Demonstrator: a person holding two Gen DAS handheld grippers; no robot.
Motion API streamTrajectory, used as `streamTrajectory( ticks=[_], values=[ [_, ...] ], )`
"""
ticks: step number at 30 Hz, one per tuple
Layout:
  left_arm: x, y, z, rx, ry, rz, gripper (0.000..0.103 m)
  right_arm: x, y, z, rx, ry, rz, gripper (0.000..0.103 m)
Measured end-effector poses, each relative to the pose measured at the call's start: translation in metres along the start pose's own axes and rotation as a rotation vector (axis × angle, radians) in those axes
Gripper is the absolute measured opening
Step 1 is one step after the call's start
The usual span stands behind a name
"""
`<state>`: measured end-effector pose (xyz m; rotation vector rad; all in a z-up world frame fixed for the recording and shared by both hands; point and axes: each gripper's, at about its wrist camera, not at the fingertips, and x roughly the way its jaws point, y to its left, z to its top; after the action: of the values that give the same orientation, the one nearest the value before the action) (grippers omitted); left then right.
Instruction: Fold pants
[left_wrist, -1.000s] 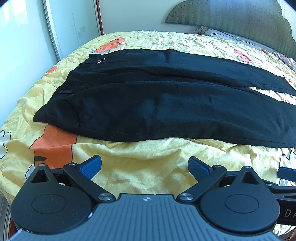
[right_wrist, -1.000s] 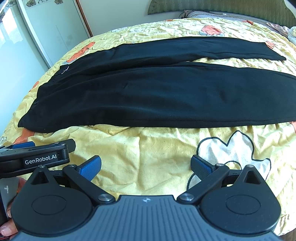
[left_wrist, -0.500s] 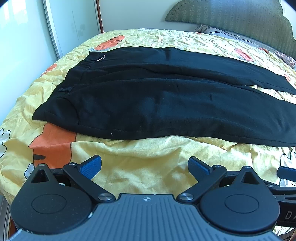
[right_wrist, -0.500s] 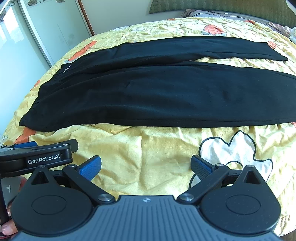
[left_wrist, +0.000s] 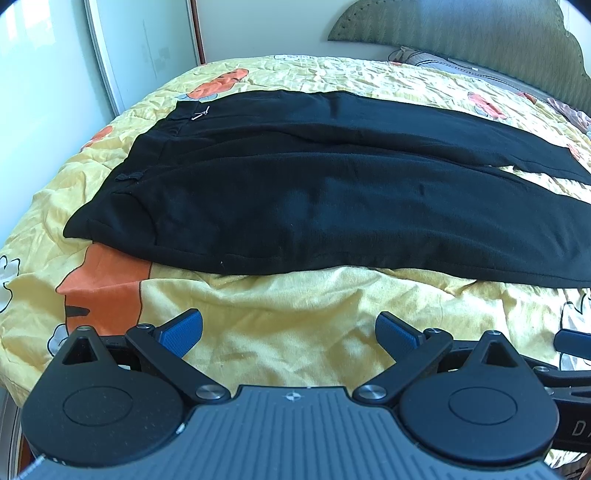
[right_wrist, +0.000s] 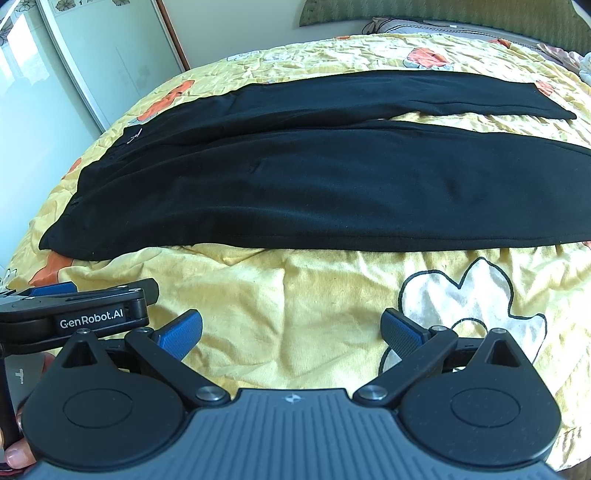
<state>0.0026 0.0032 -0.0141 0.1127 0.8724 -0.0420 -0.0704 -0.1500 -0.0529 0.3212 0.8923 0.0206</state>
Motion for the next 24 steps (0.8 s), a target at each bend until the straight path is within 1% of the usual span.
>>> streamTrajectory(
  ticks=[15,18,21,24],
  values=[
    [0.001,0.000,-0.001,0.003,-0.002,0.000,0.101,0.000,0.000,-0.001,-0.001,-0.001,0.002,0.103],
    [-0.001,-0.001,0.000,0.013,-0.018,0.005,0.101,-0.002,0.001,0.000,-0.009,-0.011,0.015,0.103],
    [-0.005,0.002,0.004,0.018,-0.059,0.018,0.101,-0.008,0.001,0.010,-0.037,-0.070,0.079,0.103],
    [-0.008,0.009,0.014,0.011,-0.110,0.052,0.101,-0.015,0.000,0.036,-0.115,-0.187,0.185,0.103]
  ],
)
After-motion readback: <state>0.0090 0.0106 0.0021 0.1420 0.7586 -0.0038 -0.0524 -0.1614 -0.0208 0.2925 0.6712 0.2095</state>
